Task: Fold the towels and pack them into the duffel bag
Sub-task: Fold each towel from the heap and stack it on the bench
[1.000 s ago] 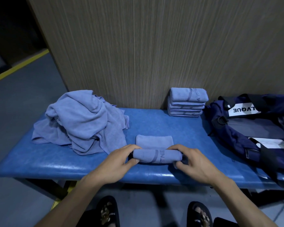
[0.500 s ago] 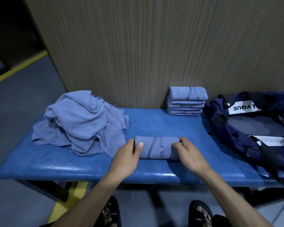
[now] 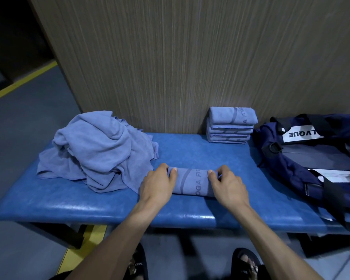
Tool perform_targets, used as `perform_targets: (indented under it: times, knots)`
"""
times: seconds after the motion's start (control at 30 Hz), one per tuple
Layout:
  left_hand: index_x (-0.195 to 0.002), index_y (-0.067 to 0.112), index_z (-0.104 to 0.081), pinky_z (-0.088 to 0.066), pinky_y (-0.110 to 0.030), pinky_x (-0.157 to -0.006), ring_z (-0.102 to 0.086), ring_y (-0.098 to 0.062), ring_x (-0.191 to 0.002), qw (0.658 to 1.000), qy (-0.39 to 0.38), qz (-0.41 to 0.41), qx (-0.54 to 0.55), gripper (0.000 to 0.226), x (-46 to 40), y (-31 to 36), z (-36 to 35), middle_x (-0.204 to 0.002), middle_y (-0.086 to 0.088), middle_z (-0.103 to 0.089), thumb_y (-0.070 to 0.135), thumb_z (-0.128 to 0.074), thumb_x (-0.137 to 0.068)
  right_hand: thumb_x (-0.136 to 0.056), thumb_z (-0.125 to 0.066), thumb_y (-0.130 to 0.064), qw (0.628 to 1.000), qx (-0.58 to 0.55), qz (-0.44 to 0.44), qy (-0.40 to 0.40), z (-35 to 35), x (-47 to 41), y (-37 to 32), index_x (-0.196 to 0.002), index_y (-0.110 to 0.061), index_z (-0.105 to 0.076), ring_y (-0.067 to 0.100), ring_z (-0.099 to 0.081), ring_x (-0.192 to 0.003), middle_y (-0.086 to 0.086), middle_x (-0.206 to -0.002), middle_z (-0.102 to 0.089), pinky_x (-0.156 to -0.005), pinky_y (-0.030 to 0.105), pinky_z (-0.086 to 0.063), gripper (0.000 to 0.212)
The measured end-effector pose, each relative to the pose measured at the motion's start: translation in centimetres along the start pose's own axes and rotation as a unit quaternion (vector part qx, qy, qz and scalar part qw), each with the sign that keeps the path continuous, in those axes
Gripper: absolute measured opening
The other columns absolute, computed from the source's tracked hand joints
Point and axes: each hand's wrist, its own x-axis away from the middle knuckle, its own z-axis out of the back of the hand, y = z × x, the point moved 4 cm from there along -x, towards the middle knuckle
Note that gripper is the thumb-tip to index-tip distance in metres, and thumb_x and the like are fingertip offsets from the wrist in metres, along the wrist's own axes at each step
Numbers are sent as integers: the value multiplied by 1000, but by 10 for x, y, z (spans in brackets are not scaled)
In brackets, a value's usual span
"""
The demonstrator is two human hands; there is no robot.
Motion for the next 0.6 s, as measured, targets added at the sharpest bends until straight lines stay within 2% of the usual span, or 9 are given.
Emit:
perform_targets:
  times: [0.17,0.27,0.33,0.47,0.6]
  knots:
    - [-103,20,-55,-43,-39,-73,-62,-37,-100,996,-18,-17,-82,33,-6,10,3,-104,-10,-67,47,-36,-103,-101,-37,-52,999,45,15,9,1,0,-5,-94,-19,-45,36,-55,-91,12,-102,-65,-79,42,-44,35]
    - [-114,27,-57,-48,-41,-80,-60,-32,-103,992,-60,-53,-100,34,-9,12,4,-113,-5,-58,45,-28,-105,-103,-33,-52,998,66,24,6,1,0,-8,-93,-17,-44,36,-56,-91,12,-105,-65,-78,42,-43,38]
    - [-115,26,-54,-46,-43,-80,-57,-31,-100,987,-92,-65,-116,36,-11,15,3,-115,-4,-50,43,-23,-107,-103,-31,-53,997,75,23,1,1,-2,-8,-92,-17,-43,36,-56,-91,12,-105,-65,-78,42,-43,39]
    - [-111,23,-49,-42,-42,-78,-54,-28,-97,982,-137,-52,-122,35,-15,16,5,-114,-2,-46,40,-18,-107,-104,-28,-53,995,94,35,-13,1,-4,-8,-93,-18,-40,38,-59,-94,11,-106,-66,-82,44,-47,39]
    - [-115,19,-48,-45,-45,-87,-55,-30,-103,980,-152,-39,-124,37,-16,19,5,-120,-5,-46,39,-17,-107,-104,-27,-54,994,97,34,-33,0,-7,-8,-99,-18,-43,38,-60,-100,11,-112,-66,-85,44,-47,39]
